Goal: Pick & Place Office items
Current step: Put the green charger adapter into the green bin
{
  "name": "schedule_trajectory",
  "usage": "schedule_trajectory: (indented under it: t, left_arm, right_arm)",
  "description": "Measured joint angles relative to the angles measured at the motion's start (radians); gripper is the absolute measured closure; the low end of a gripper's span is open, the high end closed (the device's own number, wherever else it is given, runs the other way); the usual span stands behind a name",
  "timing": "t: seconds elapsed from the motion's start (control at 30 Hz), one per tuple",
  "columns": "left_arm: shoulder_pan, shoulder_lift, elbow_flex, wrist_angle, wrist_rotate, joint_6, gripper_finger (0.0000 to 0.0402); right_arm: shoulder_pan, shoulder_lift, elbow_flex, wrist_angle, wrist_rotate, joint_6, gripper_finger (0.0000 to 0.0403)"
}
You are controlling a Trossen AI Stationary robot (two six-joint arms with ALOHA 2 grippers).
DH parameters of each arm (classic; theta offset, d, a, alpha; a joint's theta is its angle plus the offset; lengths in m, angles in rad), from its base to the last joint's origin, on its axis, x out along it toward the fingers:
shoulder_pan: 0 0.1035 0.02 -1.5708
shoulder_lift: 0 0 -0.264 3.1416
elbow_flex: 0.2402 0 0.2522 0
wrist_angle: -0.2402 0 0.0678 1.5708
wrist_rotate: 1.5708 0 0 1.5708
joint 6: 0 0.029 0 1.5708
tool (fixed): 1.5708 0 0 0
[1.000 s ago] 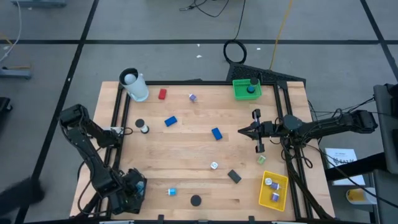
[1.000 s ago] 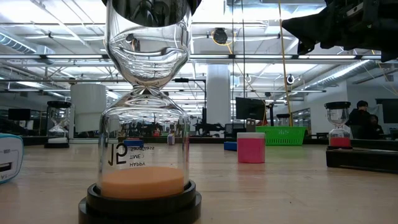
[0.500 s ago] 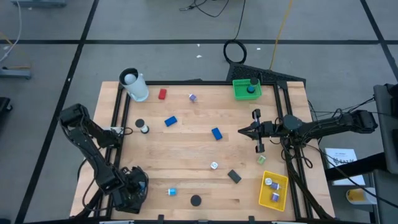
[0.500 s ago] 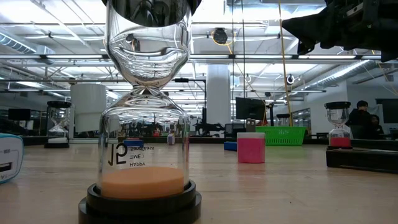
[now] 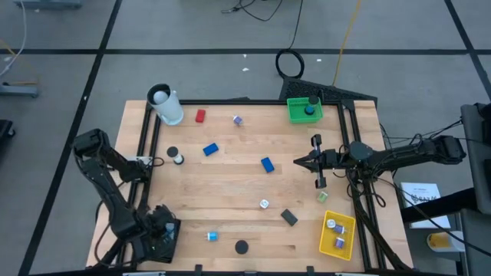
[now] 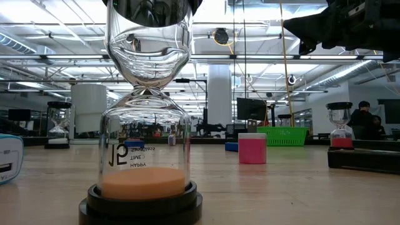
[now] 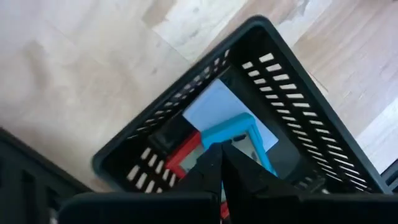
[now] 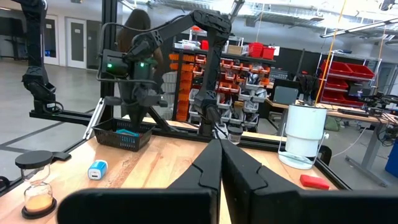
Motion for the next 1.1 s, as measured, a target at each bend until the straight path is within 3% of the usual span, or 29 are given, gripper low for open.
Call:
schedule_trajectory:
  t: [0.2, 0.4, 0.53, 0.73, 0.83, 0.93, 1.1]
  left_arm:
    - [-0.023, 0.0, 0.015, -0.029, -0.038, -0.029, 0.0391]
    - [-0.014, 0.0, 0.015, 0.07, -0.181, 0.14, 0.0391]
    - [0.06, -0.001, 0.007, 0.061, -0.23, 0.273, 0.0398]
    - [0.152, -0.02, 0.002, 0.141, -0.647, 0.694, 0.0399]
    - [0.238, -0.026, -0.046, 0.361, -0.749, 0.974, 0.0398]
    - [0.337, -0.041, -0.139, 0.737, -0.658, 1.315, 0.0397]
    - [0.509, -0.039, -0.345, 1.408, -0.298, 1.765, 0.0397]
  right_arm:
    - [0.0, 0.0, 0.0, 0.0, 0.0, 0.0, 0.0403]
    - [0.0, 0.0, 0.0, 0.0, 0.0, 0.0, 0.0403]
    - [0.0, 0.007, 0.0, 0.0, 0.0, 0.0, 0.0403]
    - [0.0, 0.049, 0.0, 0.004, 0.0, 0.003, 0.0403]
    - [0.0, 0.079, 0.0, 0.035, 0.0, 0.03, 0.0403]
    - [0.0, 0.102, 0.003, 0.063, 0.003, 0.051, 0.0403]
    - [0.0, 0.122, 0.059, -0.023, 0.112, 0.099, 0.0403]
